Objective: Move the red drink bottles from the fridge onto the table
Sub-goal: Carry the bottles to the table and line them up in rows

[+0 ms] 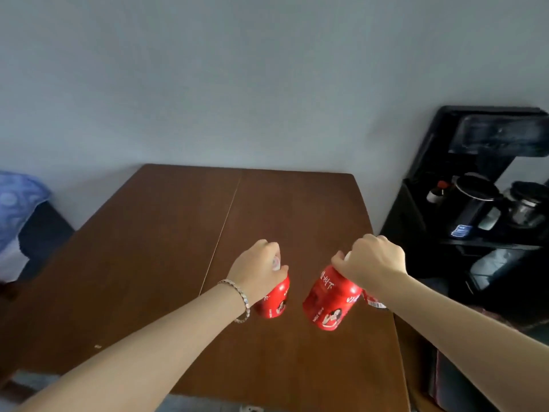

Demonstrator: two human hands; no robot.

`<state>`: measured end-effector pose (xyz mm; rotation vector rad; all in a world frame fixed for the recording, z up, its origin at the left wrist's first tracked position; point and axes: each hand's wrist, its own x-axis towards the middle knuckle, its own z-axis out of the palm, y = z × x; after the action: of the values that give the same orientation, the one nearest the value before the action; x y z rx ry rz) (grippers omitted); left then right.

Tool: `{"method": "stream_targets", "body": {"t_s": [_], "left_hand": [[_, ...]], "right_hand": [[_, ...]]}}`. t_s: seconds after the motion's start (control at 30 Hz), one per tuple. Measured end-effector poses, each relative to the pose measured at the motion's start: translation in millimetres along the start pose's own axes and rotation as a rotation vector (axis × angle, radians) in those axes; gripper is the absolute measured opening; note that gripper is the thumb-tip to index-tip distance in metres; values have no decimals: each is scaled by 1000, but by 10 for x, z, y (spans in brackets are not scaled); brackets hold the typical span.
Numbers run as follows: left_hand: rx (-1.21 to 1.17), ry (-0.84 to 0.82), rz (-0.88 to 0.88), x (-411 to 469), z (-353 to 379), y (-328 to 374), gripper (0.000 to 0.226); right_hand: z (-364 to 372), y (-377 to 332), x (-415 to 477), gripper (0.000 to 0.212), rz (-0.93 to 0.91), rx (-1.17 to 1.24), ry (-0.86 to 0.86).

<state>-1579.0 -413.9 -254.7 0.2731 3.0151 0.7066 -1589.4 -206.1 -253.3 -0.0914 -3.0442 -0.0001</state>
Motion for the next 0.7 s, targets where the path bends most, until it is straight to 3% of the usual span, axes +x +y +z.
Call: {"method": "stream_targets", "body": {"t_s": [0.2,0.43,0.7], "left_hand": [[26,-81,58,1208,173,-513,19],[4,-134,61,2518,492,-616,20],[-8,-140,44,3722,908,-494,19]], "right_hand": [[512,-273,983,52,103,14,-89],[973,-151,2072,52,224,45,-165],[1337,13,3389,54,188,-23,-116]]}}
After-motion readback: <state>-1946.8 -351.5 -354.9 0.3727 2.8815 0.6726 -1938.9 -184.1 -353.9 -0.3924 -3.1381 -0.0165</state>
